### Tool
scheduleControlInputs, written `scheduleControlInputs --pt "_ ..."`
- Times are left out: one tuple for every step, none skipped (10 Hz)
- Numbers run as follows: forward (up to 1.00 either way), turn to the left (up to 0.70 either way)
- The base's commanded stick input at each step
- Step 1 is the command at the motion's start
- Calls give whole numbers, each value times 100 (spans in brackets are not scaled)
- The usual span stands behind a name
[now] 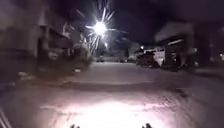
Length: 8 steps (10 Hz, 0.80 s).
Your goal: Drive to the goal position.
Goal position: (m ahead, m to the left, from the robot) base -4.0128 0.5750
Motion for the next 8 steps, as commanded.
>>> scheduleControlInputs --pt "85 0" --pt "85 0" --pt "85 0" --pt "85 0" --pt "85 0" --pt "85 0" --pt "85 0" --pt "85 0"
